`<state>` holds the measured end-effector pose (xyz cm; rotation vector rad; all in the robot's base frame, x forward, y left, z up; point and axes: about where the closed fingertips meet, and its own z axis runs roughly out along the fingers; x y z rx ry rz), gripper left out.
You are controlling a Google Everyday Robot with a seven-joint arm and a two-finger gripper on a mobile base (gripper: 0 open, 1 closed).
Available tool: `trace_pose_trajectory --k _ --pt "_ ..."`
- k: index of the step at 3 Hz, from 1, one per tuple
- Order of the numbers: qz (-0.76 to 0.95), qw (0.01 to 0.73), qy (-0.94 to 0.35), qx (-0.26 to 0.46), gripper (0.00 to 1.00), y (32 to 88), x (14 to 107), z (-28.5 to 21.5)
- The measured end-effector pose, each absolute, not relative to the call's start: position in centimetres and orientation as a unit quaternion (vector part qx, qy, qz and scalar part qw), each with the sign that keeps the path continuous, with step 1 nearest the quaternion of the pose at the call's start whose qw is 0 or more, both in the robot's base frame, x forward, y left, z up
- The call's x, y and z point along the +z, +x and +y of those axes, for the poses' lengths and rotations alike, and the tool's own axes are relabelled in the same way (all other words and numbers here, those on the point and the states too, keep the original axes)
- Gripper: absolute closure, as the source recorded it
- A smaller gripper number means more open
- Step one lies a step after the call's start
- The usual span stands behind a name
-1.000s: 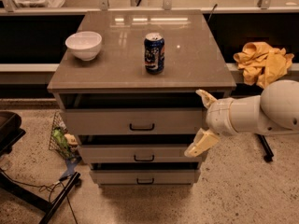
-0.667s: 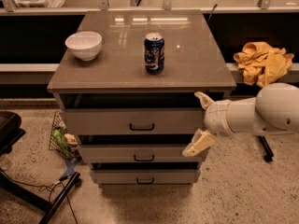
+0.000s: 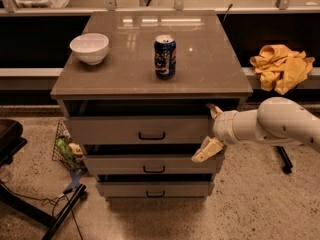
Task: Open top drawer
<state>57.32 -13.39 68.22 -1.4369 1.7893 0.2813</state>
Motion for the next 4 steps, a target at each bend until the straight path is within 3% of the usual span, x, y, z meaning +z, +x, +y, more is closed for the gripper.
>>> trace_pose_trajectory --k 2,4 --pt "0.697 0.385 -0.594 0.114 0.54 57.48 67.62 -11.79" --pt "0.696 0.384 -0.595 0.115 1.0 57.45 67.8 -11.64"
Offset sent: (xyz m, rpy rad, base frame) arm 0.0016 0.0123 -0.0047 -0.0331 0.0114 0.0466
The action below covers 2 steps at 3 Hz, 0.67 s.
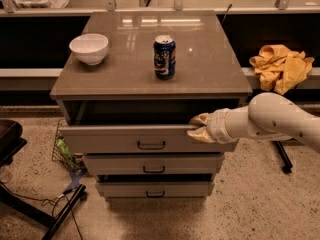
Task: Open top drawer
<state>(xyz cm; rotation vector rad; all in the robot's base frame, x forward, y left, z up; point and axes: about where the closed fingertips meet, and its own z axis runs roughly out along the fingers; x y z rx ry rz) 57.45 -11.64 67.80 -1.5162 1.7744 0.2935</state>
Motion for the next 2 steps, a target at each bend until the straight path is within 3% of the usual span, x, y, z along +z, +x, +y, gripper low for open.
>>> trace_pose_trajectory --k 2 --pt "0.697 0.381 -0.595 0.121 1.0 55.5 67.9 -11.7"
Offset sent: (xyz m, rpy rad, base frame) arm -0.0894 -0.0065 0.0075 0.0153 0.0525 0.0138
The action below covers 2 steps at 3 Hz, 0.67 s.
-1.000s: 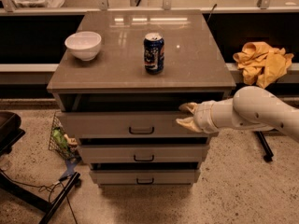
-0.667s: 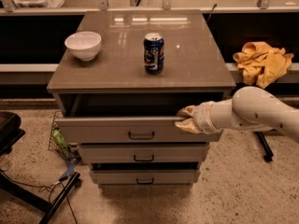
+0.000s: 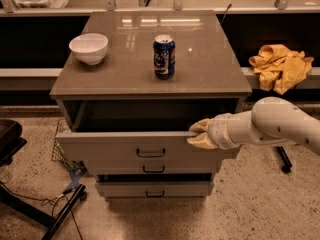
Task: Open top drawer
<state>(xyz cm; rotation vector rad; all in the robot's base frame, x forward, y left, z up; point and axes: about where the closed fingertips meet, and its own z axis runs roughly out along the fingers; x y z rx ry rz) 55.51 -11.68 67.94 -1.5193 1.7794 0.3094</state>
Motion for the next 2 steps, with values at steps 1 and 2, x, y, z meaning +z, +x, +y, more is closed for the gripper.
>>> trace_pose_trajectory --k 1,2 --pt "0.697 0.381 -0.595 0.121 1.0 55.5 67.9 -11.7" --pt "0.703 0.382 -0.586 0.128 1.0 52.6 68.3 -12.0"
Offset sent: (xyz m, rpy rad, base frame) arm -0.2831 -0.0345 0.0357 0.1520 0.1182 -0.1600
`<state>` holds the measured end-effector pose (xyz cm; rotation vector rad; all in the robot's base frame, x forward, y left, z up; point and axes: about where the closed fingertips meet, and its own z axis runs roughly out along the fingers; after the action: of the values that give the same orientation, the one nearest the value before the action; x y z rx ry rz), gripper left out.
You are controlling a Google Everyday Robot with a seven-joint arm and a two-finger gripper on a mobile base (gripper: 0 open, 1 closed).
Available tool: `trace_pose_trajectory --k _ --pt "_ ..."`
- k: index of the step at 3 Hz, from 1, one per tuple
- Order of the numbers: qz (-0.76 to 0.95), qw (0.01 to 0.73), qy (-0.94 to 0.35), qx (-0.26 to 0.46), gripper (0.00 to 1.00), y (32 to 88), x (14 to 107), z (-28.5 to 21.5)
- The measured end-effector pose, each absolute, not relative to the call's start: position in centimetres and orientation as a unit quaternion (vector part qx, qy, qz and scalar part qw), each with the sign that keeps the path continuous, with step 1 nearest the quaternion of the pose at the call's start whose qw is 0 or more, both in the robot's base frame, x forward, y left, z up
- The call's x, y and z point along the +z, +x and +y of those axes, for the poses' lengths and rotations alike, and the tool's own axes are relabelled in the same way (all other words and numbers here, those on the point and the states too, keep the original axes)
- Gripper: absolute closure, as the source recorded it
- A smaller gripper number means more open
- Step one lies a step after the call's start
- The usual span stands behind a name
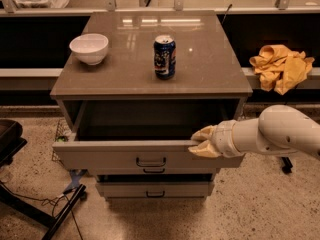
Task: Open top drawer
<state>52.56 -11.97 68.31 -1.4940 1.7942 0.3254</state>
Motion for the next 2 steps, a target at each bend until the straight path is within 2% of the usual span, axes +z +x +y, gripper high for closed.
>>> trace_pose_trajectory --k 2 --pt "0.7 0.376 -0.59 0.142 1.0 51.0 68.4 -12.0"
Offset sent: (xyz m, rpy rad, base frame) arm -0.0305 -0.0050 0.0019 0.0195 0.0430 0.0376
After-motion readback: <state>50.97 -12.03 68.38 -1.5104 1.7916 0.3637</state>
